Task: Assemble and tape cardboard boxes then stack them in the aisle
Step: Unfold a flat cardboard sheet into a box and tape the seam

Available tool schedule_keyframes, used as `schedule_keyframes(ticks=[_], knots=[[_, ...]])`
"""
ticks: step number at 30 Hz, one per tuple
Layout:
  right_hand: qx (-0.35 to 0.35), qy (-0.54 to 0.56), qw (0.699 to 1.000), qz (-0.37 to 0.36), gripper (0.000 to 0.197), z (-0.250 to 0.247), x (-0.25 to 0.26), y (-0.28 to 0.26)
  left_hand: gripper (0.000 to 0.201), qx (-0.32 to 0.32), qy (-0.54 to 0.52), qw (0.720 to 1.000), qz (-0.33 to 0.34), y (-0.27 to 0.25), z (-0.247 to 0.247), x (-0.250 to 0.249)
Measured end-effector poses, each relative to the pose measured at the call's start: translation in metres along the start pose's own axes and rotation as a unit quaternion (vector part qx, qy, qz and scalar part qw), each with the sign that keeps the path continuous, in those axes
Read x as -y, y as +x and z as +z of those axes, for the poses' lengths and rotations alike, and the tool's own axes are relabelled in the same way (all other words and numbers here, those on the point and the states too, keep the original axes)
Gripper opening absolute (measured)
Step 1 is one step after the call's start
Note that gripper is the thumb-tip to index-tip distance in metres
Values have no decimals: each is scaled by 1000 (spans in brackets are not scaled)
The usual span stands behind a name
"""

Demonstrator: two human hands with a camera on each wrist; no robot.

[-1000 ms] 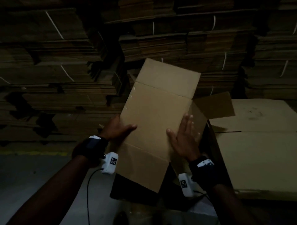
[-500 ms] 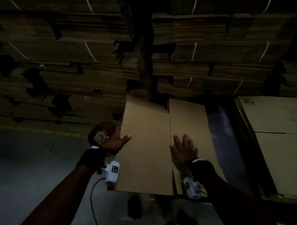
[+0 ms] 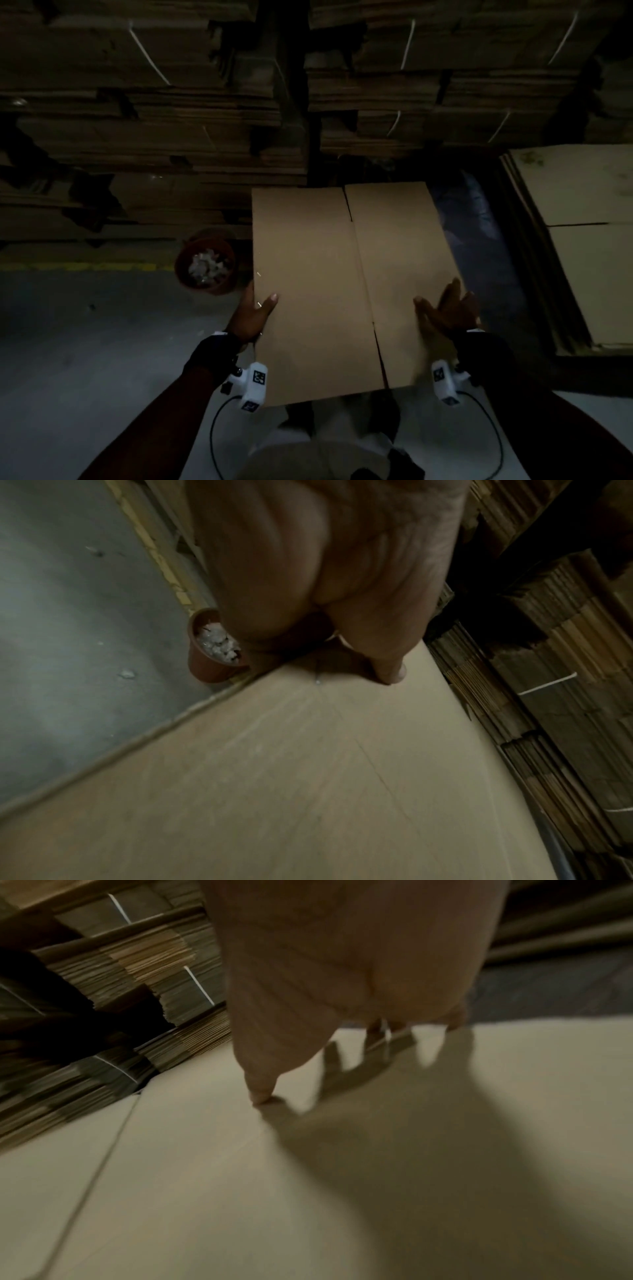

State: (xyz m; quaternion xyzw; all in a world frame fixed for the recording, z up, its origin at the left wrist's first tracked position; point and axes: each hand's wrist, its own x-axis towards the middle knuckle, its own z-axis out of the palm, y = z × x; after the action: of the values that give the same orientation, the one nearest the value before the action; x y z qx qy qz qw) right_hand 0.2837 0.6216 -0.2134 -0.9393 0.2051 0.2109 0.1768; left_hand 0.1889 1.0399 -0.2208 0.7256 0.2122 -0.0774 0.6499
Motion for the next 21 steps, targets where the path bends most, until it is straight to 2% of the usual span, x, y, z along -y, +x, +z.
schedule_keyframes(ticks=[3, 6, 8, 11, 12, 14, 18, 21], knots=[[-2, 25, 1000, -12, 121, -6, -7, 14, 72, -15, -1, 1000, 8, 2, -2, 8], [-1, 71, 997, -5, 108, -24, -20, 30, 71, -32, 15, 999, 25, 4, -10, 9], [18, 121, 992, 1, 86, -44, -26, 26, 65, -36, 13, 999, 36, 4, -14, 1], [35, 185, 982, -31, 39, -55, -30, 16, 53, -27, 15, 998, 48, -1, -13, -16], [39, 213, 975, -55, 39, -53, -33, 14, 48, -26, 8, 998, 53, -1, -10, -22], [29, 277, 956, -93, 57, -50, -37, 9, 44, -26, -7, 998, 64, -4, -1, -38], [6, 354, 924, -142, 30, -73, -43, -4, 46, -30, -2, 993, 112, -20, 27, -90], [8, 391, 902, -183, 36, -106, -64, -2, 45, -28, 9, 989, 147, -38, 52, -135]])
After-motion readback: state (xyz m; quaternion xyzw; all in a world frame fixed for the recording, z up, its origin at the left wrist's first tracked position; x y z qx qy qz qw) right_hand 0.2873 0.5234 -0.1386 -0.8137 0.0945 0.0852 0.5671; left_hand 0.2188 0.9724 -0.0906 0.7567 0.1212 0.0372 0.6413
